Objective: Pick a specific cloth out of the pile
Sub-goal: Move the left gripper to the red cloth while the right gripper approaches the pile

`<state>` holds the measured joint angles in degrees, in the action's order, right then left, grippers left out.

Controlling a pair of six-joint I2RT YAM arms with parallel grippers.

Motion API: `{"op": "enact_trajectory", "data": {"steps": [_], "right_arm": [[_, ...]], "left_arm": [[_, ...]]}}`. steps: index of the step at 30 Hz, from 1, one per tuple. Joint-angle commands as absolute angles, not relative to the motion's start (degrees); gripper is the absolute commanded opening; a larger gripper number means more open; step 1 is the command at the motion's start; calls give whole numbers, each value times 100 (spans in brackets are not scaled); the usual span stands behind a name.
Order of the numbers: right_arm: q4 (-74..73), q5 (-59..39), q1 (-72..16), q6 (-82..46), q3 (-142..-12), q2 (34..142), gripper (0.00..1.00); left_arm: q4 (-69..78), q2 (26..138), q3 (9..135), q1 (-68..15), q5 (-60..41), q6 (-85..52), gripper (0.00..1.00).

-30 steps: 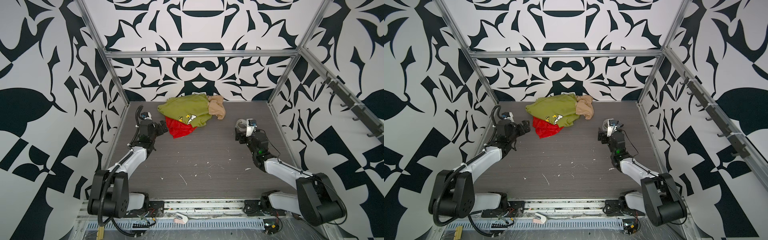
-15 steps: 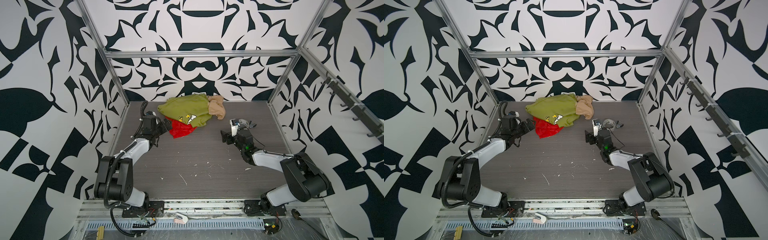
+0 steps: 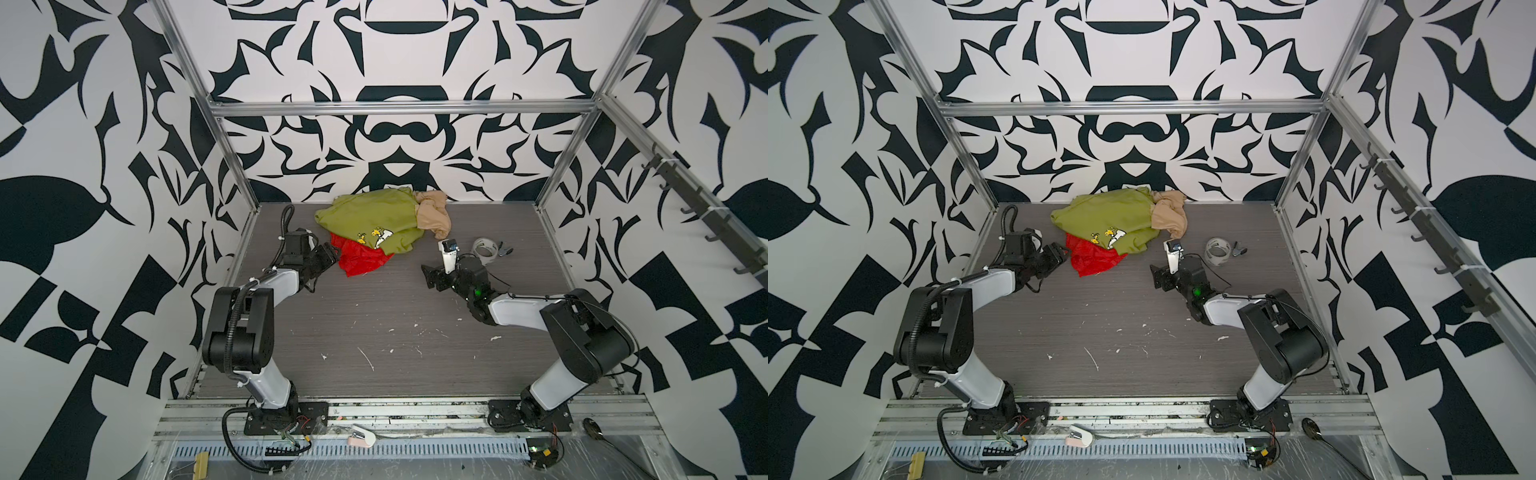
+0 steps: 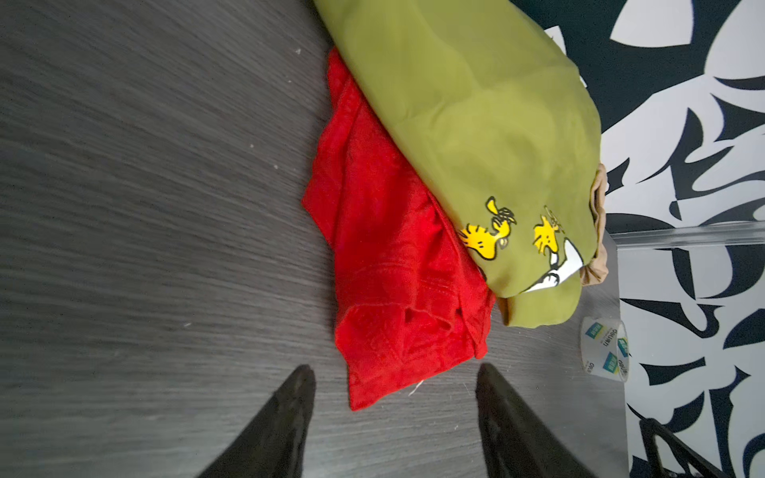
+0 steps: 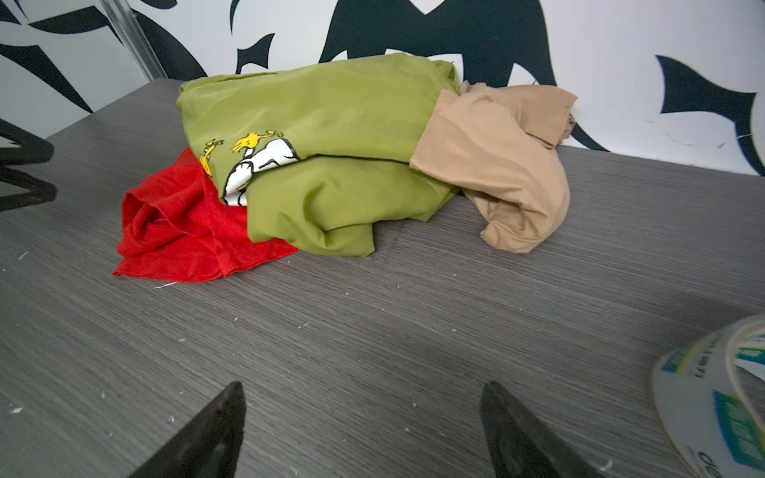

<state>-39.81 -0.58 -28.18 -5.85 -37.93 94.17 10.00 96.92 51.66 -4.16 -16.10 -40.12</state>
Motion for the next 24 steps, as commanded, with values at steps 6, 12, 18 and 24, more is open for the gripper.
{"op": "enact_trajectory", "data": {"steps": [6, 12, 18, 24], "right_arm": [[-4336, -267, -3006, -651, -4195, 9506, 91], [-4320, -387, -3076, -664, -4367, 9633, 91], [-4315, -365, -3120, -672, -4355, 9634, 91], [-4324, -352, -3139, -677, -4377, 9615, 91]], "left_arm": [[1614, 10058, 5190, -160, -1900, -4146, 65], [1879, 10138, 5085, -1, -2068, -4246, 65], [1952, 10375, 5121, 74, -2186, -4354, 65], [2122, 10729, 5256, 85, -2294, -4573, 65]]}}
